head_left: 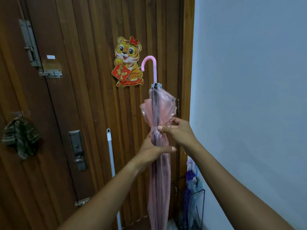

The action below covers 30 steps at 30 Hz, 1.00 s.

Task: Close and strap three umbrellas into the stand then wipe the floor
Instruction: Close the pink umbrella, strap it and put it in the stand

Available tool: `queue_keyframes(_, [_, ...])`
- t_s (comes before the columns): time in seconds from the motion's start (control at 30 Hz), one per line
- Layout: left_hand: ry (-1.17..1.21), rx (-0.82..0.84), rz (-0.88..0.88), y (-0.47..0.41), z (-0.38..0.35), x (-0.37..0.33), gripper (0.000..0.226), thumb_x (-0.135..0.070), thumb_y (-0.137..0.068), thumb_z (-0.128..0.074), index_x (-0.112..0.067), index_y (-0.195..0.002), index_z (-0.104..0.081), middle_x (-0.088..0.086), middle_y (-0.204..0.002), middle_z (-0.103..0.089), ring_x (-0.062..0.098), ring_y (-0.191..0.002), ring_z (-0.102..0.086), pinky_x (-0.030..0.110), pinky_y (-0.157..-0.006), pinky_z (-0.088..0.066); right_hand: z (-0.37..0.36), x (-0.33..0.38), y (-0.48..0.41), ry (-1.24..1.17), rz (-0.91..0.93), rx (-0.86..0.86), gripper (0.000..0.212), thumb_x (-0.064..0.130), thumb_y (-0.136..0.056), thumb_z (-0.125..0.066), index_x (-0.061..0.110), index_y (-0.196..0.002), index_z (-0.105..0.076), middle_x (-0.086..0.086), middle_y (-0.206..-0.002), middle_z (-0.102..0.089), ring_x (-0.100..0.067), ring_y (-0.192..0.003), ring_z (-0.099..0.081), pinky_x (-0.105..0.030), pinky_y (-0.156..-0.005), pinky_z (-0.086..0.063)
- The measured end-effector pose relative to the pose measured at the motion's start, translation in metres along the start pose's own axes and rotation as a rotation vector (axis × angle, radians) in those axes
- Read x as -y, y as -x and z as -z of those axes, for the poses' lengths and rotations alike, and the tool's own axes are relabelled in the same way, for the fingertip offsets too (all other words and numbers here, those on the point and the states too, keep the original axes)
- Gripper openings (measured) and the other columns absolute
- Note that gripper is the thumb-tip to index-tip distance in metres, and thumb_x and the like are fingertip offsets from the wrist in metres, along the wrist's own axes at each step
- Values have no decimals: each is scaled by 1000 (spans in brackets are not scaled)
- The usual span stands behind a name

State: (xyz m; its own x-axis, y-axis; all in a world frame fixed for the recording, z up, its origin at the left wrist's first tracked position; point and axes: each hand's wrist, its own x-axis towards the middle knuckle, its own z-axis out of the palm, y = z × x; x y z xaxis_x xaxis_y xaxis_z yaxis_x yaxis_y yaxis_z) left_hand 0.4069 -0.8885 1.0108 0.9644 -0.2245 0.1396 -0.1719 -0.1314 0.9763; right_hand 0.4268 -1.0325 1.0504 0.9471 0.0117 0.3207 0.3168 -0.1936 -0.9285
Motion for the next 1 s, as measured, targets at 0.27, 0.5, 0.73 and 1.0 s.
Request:
queue_keyframes(0.27, [31,-330,18,-2,-13,-8,37,-1,-76,-66,-19,-108,-67,6,-95,-72,18,-84,-67,26,-65,-49,14,7,-7,353,45,148,42,48,-78,-81,8,-88,-75,-2,-88,-76,-11,-83,-74,-37,-83,-63])
queue_keyframes(0.5, [-17,-366,0,-6,-10,-13,39,-2,-71,-66,-12,-109,-67,4,-81,-66,14,-68,-62,25,-57,-46,25,8,-2,266,48,86,37,42,-79,-82,5,-84,-76,-6,-86,-74,-15,-86,-70,-33,-82,-57])
queue_keyframes(0.73, [-70,-332,-16,-7,-5,-17,22,-2,-75,-65,-14,-93,-63,2,-73,-56,15,-64,-55,28,-58,-43,30,11,1,271,37,9,41,44,-78,-83,10,-69,-62,0,-69,-64,-12,-68,-63,-25,-66,-51])
queue_keyframes(1.0, [218,-47,-38,1,8,-16,33,-5,-62,-55,-2,-94,-62,4,-62,-46,16,-53,-47,31,-55,-42,35,4,6,107,141,187,45,34,-85,-79,15,-57,-49,9,-49,-43,-4,-49,-41,-14,-56,-41])
